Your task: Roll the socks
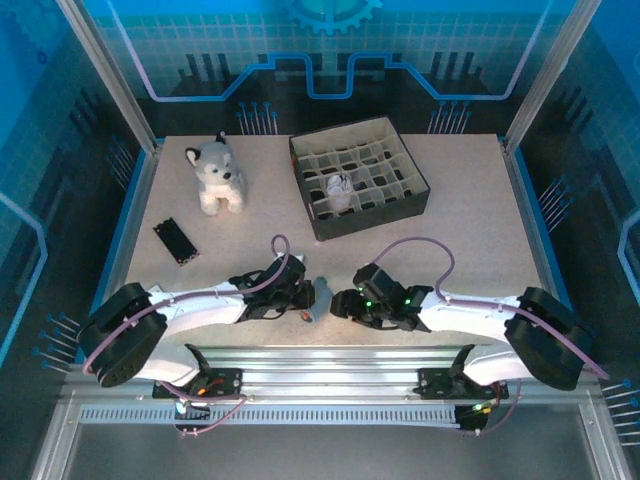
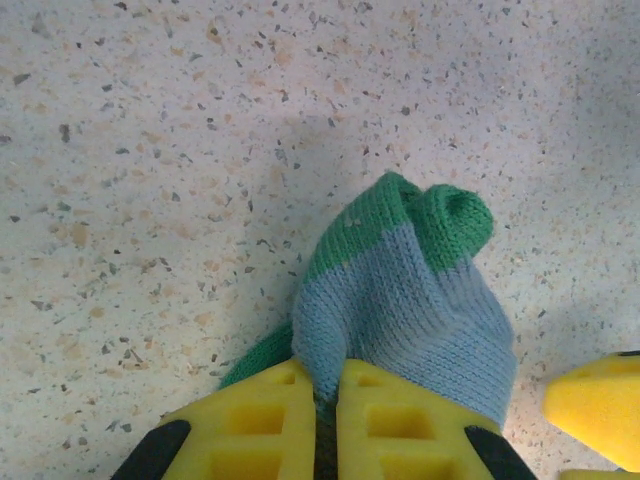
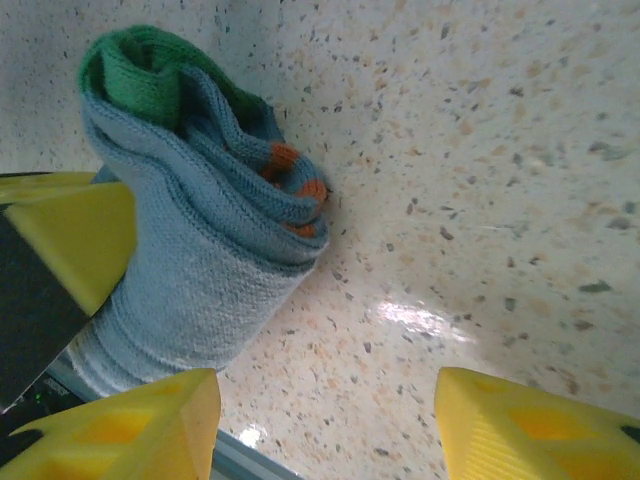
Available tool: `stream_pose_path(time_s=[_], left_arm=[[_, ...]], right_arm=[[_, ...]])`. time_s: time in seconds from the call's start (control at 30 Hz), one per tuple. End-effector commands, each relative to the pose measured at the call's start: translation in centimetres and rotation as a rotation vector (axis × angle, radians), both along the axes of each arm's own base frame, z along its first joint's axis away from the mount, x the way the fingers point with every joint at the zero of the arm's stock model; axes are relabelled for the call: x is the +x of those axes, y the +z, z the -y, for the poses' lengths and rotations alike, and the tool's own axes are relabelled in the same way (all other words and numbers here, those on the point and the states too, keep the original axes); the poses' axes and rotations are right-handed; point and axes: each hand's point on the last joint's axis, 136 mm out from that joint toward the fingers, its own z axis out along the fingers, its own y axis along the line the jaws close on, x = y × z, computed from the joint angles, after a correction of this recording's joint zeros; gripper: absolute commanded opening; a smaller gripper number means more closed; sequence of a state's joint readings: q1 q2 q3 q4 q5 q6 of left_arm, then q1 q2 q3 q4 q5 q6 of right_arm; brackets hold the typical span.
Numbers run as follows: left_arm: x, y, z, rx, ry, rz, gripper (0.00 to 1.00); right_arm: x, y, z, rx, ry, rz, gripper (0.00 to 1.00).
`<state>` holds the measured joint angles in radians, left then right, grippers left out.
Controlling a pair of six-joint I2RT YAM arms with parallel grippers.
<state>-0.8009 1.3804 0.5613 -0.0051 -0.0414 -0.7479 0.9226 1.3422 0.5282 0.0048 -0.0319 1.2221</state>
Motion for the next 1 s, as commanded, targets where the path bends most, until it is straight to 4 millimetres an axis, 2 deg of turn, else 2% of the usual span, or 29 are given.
stream_pose_path(time_s=[0.0, 0.17, 0.33, 0.57, 0.73, 0.9, 0.97], left_arm=[[-2.0, -1.9, -1.4, 0.028, 0.013, -0.055, 0.07], [-2.1, -1.7, -1.7, 0.013, 0.015, -0.031, 0.06], [-2.6, -2.1, -1.8, 0.001, 0.023, -0.056, 0.06], [-3.3, -2.2, -2.5, -0.052, 0.080, -0.063, 0.05], [-3.8, -2.2, -3.0, -0.041, 0.094, -0.047, 0.03], [-3.7, -2.3, -2.8, -0.055, 0.109, -0.041, 0.02], [-3.7, -2.4, -2.7, -0.060, 0.115, -0.045, 0.01]], right_arm=[[1.6, 0.9, -1.9, 0.062, -0.066, 0.030, 0.60], [2.3, -0.5, -2.8, 0.066, -0.099, 0.004, 0.60], [2.9, -1.3, -3.8, 0.089, -0.117, 0.001, 0.56], [2.6, -0.4, -4.6, 0.107, -0.103, 0.020, 0.59], [2.2, 0.7, -5.0, 0.117, -0.100, 0.044, 0.64], [2.0, 1.2, -5.3, 0.134, -0.076, 0.055, 0.64], [1.8, 1.1, -5.3, 0.148, -0.071, 0.052, 0.60]])
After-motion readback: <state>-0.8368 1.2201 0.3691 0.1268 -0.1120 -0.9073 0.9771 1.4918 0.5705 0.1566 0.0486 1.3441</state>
